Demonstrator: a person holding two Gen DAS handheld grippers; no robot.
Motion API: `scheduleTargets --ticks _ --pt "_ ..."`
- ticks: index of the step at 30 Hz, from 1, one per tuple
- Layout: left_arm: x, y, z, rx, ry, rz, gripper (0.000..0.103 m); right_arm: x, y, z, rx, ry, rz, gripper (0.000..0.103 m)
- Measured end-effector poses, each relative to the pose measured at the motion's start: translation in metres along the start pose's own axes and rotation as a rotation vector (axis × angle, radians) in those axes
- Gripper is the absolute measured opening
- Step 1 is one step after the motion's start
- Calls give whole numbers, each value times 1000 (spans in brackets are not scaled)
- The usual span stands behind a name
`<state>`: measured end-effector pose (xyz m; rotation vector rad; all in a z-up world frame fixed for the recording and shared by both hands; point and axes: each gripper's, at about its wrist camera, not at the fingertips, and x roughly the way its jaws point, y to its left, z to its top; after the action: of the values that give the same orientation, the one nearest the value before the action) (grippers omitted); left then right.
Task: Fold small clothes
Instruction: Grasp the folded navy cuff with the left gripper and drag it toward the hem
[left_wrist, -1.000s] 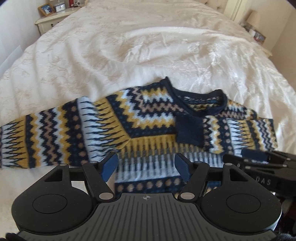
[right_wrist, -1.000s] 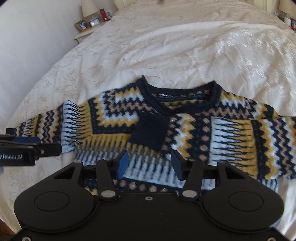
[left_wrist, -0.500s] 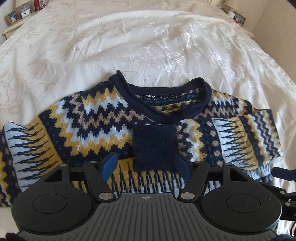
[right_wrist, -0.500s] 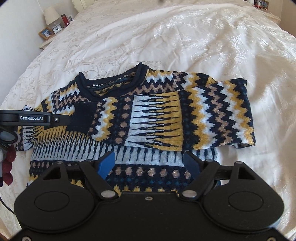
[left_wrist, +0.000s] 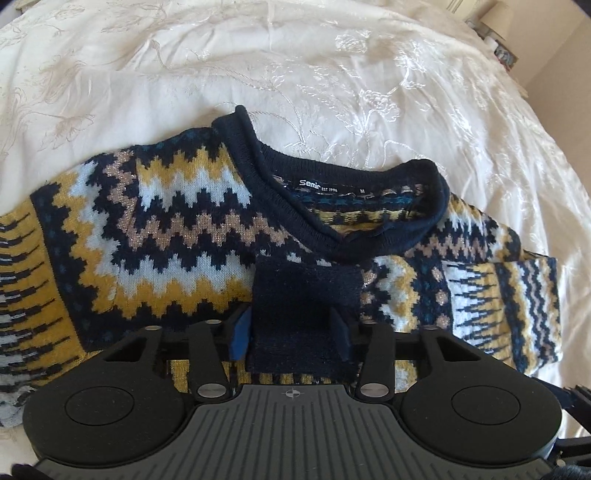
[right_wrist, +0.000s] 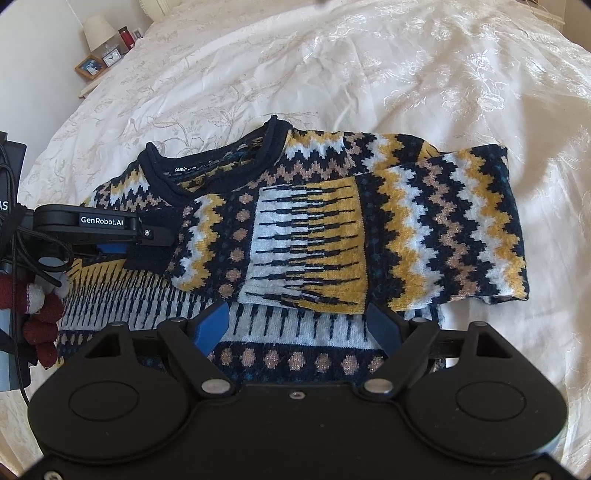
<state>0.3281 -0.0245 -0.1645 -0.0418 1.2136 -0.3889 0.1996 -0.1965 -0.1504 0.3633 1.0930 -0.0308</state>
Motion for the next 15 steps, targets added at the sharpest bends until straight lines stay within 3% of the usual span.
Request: scheduleTargets --ticks 5,15 --pt "-13 -4 -2 -3 -16 -5 9 -4 2 -5 10 2 -1 83" --pt "-102 -12 -12 19 -235 -40 8 -22 8 -9 9 -19 3 83"
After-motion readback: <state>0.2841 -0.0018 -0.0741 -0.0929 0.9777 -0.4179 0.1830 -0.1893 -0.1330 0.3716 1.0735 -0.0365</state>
